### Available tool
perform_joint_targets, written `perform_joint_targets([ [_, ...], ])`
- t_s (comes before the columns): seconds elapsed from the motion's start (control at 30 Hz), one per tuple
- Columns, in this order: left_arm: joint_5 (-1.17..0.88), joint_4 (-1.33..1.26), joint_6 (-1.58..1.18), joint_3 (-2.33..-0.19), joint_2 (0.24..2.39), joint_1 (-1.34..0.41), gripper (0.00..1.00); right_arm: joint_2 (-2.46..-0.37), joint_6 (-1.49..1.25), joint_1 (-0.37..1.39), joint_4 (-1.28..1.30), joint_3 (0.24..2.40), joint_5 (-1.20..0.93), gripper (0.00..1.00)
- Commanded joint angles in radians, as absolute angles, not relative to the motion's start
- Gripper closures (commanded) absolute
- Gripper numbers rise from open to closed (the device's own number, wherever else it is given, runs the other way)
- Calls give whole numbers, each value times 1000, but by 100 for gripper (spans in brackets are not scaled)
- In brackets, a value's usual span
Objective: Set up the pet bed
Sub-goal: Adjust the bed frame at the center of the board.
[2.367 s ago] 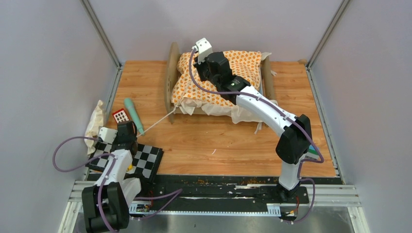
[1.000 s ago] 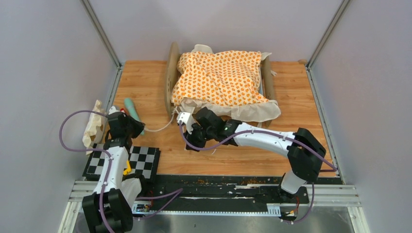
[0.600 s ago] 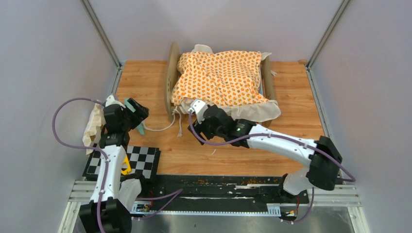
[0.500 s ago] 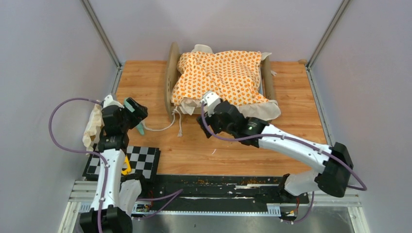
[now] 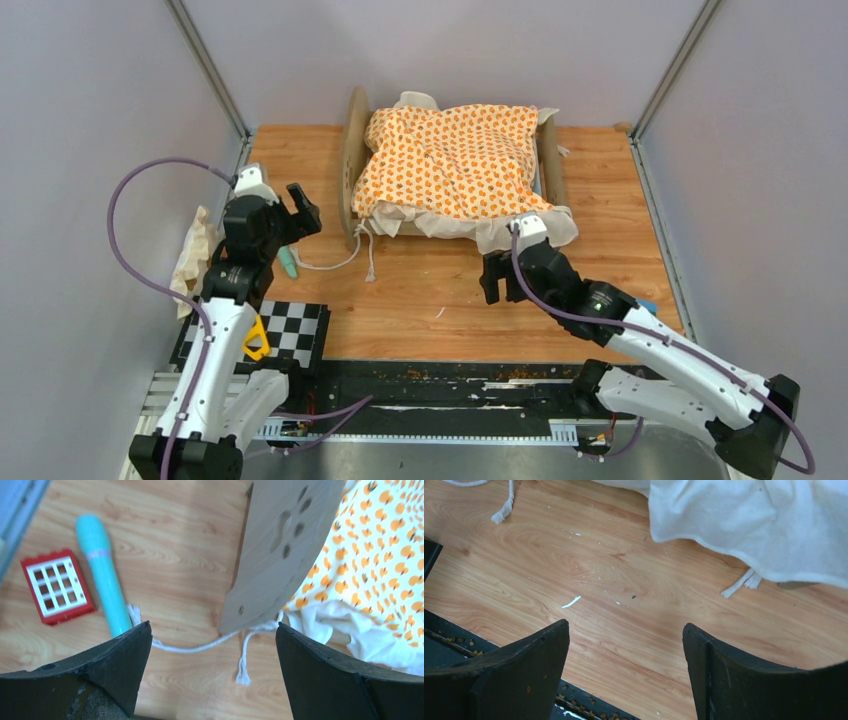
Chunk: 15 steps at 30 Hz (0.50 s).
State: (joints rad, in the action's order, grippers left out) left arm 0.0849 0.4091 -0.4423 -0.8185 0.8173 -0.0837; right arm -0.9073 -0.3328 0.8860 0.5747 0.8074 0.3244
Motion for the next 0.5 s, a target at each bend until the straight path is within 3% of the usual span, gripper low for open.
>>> perform_joint_targets([
  [0.0,85,387,-330,-960,912,-89,0,-804,-403,877,582,769,345,16],
  [0.47,-46,273,-213,-1193,1158,-112,2,-790,-395,874,632,744,315,15],
])
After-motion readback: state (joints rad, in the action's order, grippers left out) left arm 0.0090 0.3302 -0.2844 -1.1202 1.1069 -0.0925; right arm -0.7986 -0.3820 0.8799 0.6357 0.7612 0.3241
